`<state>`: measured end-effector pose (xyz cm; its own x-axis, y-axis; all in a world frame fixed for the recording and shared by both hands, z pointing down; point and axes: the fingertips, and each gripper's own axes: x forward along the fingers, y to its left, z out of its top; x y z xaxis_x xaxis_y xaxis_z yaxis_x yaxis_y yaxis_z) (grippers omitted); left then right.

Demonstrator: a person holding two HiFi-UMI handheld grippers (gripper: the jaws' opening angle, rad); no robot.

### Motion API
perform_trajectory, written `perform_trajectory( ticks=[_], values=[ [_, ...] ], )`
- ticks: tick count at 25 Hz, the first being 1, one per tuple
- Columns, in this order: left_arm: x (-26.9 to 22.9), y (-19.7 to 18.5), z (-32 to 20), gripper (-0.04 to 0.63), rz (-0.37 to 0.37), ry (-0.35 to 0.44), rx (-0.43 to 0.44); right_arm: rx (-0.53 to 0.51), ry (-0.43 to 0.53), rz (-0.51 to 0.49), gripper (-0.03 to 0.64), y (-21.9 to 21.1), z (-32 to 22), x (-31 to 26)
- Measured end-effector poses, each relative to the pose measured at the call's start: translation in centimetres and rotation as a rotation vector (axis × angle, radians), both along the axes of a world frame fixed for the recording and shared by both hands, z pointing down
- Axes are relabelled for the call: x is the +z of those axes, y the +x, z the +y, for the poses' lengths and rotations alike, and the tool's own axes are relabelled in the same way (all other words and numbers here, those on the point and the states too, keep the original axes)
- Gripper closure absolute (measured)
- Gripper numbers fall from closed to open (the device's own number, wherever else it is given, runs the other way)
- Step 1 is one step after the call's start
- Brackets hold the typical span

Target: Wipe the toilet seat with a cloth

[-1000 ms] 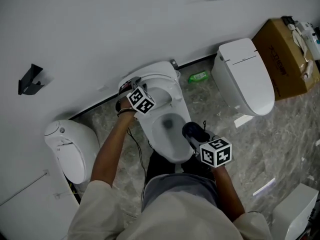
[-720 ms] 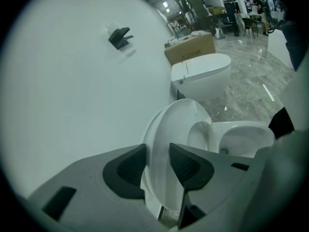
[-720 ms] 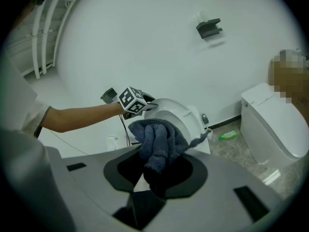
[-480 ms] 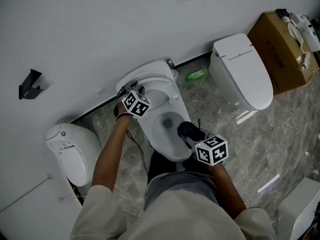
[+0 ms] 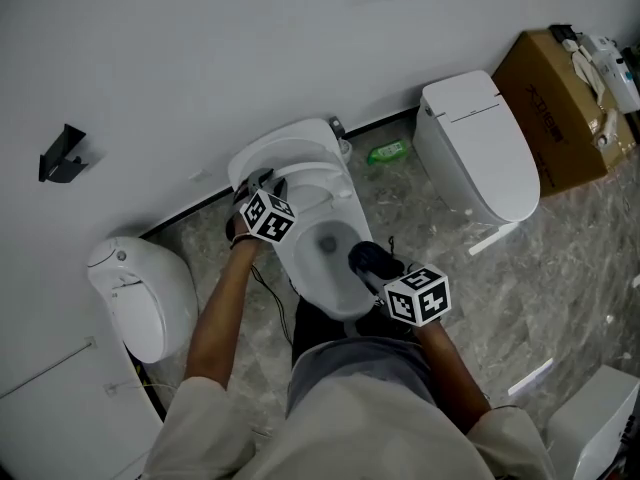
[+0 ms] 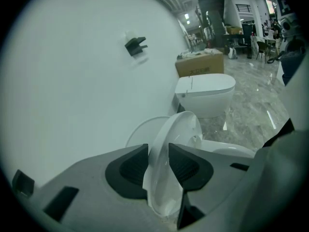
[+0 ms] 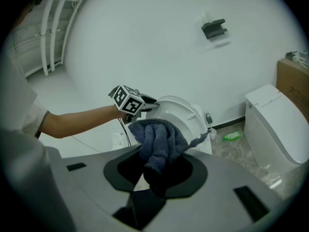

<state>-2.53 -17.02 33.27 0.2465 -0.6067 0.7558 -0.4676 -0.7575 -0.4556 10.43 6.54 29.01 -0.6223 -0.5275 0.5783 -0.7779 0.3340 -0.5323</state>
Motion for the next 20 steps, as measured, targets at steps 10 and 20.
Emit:
perform_trajectory(
  ticks=[10,20],
  values=[
    [-0.4,0.7,5.7,0.483,0.026,0.026,-0.020,-0.112,0.029,-0.011,0.518,1.0,2.2,0.1],
    [0.2,1.9,12.3,0.482,0.044,-0.023,-0.051,-0.162,0.018,-0.020,0.518,3.5,4.8,0.7]
  ],
)
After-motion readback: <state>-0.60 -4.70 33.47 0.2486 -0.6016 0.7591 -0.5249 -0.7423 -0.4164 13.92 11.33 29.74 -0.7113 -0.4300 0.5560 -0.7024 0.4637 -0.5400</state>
